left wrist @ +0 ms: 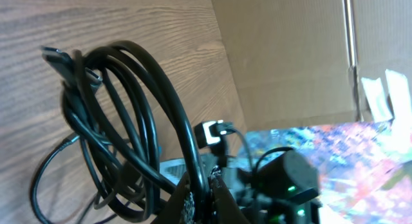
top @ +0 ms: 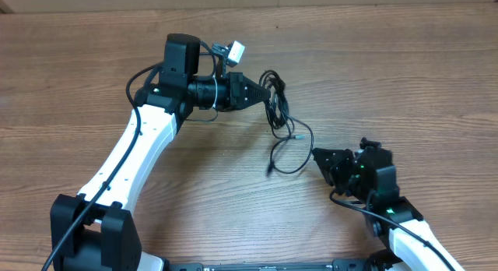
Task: Untangle cables
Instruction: 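Release the cable onto the table and withdraw both grippers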
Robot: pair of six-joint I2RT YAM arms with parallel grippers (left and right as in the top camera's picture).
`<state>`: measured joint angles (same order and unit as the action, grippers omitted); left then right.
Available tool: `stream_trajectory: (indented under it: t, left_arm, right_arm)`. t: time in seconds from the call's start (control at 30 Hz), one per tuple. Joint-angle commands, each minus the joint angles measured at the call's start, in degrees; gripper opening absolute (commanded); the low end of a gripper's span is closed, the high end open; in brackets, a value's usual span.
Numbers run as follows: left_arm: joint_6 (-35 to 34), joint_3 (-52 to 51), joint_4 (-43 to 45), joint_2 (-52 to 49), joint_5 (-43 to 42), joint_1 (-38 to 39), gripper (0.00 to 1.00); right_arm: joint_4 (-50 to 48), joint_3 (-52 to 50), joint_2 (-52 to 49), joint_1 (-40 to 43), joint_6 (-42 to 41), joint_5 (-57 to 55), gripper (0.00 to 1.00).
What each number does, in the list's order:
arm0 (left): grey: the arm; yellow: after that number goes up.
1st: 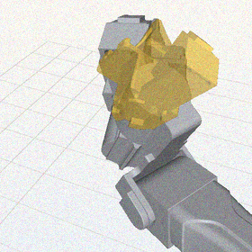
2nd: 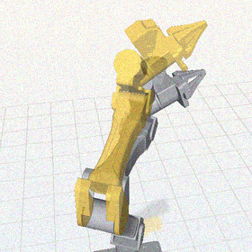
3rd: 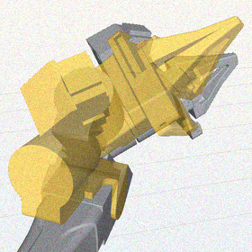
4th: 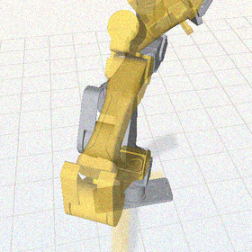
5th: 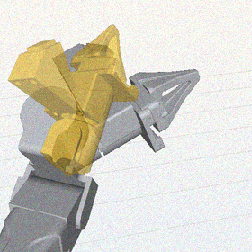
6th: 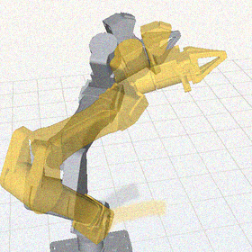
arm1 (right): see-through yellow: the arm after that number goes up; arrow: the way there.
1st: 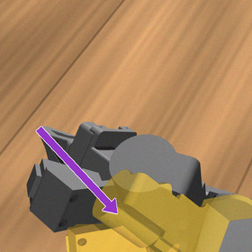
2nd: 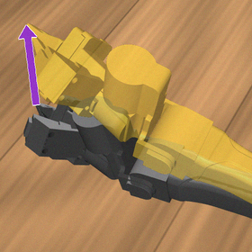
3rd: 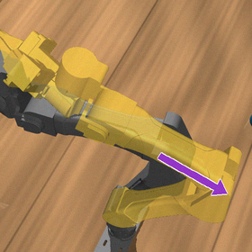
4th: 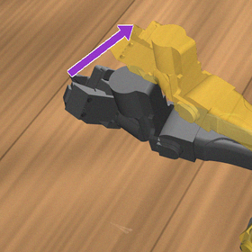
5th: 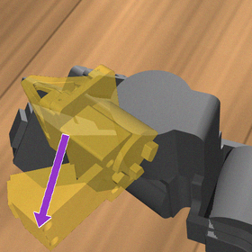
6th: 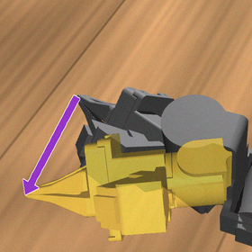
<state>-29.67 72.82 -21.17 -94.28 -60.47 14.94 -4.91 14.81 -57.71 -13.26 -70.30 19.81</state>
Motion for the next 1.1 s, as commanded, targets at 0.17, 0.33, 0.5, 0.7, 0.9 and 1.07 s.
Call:
stream_trajectory:
  t: [0.17, 0.33, 0.5, 0.7, 0.9, 1.07]
  left_arm:
    - [8.2, 1.9, -1.7, 1.8, 2.1, -0.1, 0.04]
    - [6.6, 1.9, -1.4, 1.8, 5.2, 2.8, 0.12]
    - [6.6, 1.9, -9.3, 1.8, 27.2, 5.5, 0.32]
    - [6.3, 1.9, -18.0, 1.8, 52.9, 7.0, 0.67]
    - [3.9, 1.9, -19.3, 1.8, 54.4, 7.1, 0.83]
    - [-2.2, 1.9, -19.1, 1.7, 54.5, 8.2, 0.96]
  right_arm:
    - [-3.4, -0.5, 6.6, 3.0, 5.9, 9.4, 0.29]
    - [-3.3, -0.5, 6.5, 3.0, 5.9, 8.1, 0.3]
    - [-1.9, -0.5, 6.5, 3.0, 6.0, 8.1, 0.33]
    - [2.7, -0.5, 6.5, 3.0, 8.0, 7.0, 0.38]
    - [6.4, -0.5, 6.5, 3.0, 8.0, 4.1, 0.46]
    - [6.3, -0.5, 6.5, 3.0, 8.2, 4.0, 0.54]
